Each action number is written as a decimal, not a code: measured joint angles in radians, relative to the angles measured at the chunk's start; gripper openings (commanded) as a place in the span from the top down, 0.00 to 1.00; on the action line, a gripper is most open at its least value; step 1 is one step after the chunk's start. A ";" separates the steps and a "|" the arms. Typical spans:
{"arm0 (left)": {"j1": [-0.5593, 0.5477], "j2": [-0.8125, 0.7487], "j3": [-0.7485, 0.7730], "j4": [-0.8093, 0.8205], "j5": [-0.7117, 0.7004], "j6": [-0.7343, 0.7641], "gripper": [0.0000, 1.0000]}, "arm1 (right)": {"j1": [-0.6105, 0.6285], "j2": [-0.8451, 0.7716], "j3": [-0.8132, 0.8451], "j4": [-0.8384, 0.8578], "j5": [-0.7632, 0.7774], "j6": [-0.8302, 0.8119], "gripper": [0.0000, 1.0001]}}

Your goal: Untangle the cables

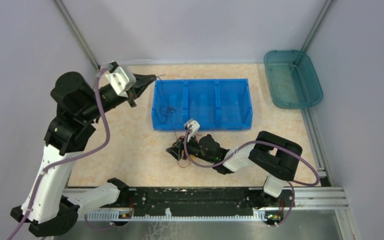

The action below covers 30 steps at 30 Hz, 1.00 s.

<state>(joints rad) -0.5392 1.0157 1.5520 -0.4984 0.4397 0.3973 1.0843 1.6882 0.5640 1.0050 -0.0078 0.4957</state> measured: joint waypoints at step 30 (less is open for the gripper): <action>-0.002 0.107 0.343 0.607 -0.250 0.348 1.00 | 0.007 -0.051 -0.166 0.027 0.051 0.059 0.44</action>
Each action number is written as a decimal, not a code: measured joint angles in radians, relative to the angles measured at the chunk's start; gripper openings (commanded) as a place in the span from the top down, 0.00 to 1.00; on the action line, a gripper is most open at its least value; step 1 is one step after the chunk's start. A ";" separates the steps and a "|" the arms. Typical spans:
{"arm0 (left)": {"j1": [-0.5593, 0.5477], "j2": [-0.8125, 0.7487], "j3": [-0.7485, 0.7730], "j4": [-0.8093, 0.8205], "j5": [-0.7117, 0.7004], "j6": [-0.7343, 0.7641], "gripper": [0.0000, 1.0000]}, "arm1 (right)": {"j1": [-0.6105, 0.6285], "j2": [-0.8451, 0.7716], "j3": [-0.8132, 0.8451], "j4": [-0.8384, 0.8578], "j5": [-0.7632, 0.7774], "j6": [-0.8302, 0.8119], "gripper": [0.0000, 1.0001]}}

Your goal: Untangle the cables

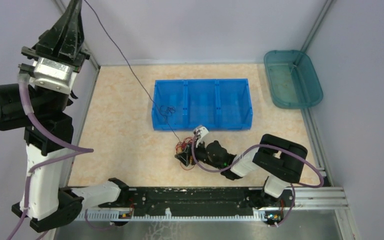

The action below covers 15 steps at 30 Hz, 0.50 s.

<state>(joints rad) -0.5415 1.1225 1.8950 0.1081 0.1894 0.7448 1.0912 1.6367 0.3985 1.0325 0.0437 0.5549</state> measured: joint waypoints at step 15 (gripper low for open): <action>0.000 0.123 0.224 0.291 0.045 0.262 1.00 | 0.008 -0.011 -0.027 0.044 0.001 0.014 0.29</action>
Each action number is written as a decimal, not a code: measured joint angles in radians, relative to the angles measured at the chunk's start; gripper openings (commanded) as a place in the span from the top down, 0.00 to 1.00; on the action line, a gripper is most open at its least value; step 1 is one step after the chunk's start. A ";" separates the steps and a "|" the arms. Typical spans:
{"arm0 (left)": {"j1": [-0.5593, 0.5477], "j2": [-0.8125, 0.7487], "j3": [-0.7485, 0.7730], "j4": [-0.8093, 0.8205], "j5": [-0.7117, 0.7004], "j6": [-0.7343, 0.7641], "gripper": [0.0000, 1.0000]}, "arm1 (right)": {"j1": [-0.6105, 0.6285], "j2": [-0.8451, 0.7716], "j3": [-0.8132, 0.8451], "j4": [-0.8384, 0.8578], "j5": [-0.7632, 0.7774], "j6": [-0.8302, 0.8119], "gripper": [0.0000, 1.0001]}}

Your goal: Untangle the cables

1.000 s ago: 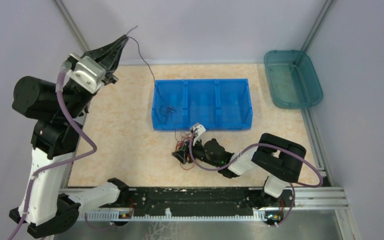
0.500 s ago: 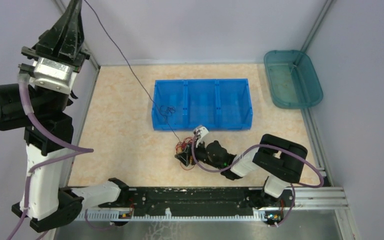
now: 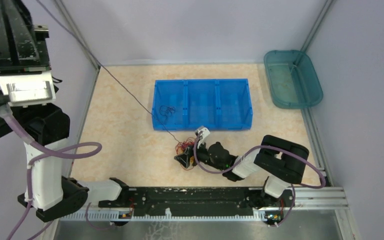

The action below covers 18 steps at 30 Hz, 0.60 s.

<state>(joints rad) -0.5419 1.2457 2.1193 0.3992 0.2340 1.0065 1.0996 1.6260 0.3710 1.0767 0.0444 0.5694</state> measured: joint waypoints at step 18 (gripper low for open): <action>0.005 -0.262 -0.337 -0.396 0.042 -0.373 1.00 | 0.000 -0.318 0.228 -0.217 -0.046 -0.142 0.44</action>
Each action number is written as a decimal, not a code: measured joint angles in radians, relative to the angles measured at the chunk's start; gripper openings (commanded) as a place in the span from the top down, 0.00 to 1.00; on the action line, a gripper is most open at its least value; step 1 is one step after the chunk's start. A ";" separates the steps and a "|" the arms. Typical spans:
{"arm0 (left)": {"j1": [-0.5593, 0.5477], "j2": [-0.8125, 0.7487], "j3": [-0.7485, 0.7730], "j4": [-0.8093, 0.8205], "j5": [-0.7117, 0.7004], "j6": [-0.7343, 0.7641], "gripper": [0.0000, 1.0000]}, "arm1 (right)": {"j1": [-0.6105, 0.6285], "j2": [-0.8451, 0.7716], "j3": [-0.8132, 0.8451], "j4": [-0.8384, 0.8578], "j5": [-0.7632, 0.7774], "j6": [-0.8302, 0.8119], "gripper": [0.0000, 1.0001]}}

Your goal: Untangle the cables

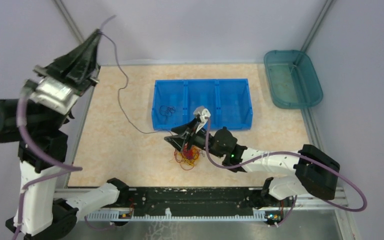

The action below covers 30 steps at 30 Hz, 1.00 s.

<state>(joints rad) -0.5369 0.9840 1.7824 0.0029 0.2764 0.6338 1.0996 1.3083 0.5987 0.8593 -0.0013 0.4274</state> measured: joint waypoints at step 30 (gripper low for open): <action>0.000 -0.271 -0.822 -0.444 0.255 -0.439 0.08 | -0.003 -0.070 0.154 -0.153 0.051 0.005 1.00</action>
<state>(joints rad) -0.5365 0.7132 0.9607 -0.4412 0.5312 0.1951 1.0969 1.2381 0.7532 0.7067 0.0502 0.4324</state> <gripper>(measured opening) 0.821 0.006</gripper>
